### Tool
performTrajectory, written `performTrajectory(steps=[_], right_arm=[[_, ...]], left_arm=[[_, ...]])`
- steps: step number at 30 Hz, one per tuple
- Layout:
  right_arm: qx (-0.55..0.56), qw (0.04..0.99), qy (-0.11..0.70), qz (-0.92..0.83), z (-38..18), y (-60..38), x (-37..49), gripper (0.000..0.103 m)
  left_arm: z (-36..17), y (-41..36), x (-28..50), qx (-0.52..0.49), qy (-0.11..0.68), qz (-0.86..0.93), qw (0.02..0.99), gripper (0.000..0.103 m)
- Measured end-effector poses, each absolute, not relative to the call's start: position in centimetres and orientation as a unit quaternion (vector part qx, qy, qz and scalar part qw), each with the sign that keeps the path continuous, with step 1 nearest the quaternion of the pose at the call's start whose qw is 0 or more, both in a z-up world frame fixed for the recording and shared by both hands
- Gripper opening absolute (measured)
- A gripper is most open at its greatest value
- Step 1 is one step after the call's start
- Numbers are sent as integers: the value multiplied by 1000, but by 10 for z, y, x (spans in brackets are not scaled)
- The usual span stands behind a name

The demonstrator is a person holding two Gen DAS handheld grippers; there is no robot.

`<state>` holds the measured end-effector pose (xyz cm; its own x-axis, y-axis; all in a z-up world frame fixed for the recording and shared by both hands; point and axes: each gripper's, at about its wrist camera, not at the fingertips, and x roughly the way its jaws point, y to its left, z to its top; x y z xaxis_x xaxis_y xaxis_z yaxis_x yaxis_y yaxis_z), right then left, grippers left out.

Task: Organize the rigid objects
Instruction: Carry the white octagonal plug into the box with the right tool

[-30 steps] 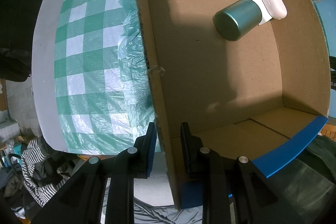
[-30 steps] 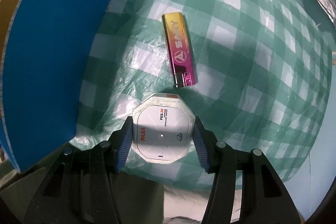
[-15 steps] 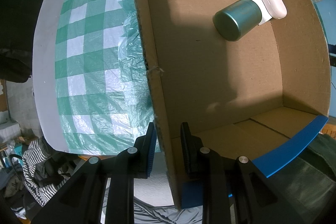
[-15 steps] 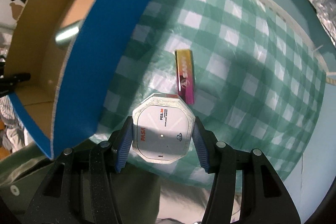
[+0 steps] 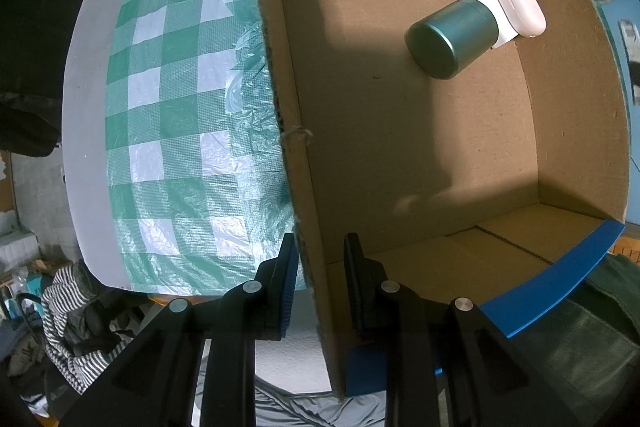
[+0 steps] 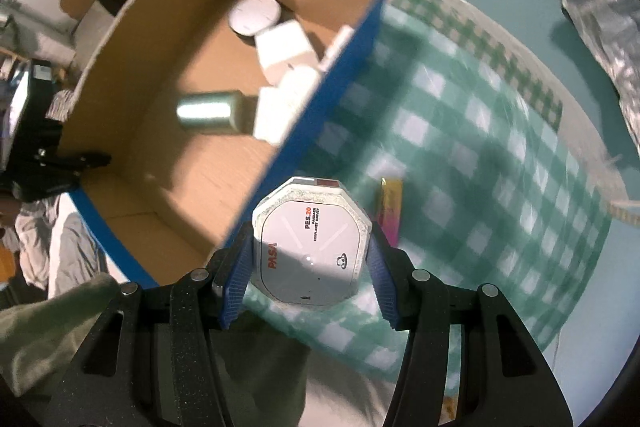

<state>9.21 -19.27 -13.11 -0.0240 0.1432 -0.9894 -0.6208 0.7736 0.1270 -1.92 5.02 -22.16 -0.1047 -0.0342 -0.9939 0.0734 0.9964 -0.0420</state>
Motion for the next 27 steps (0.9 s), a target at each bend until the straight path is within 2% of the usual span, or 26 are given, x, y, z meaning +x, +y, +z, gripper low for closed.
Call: performTrajectory(steps=[12,27], right_arm=[[-233,662,628,336,-122,-127,98,54],[-280,620,649,340,-180,-98,96,54]], left_arm=[[-222,52,-20,10,741,-37,670,23],[-223,59,-23,3,743,-34,668,23]])
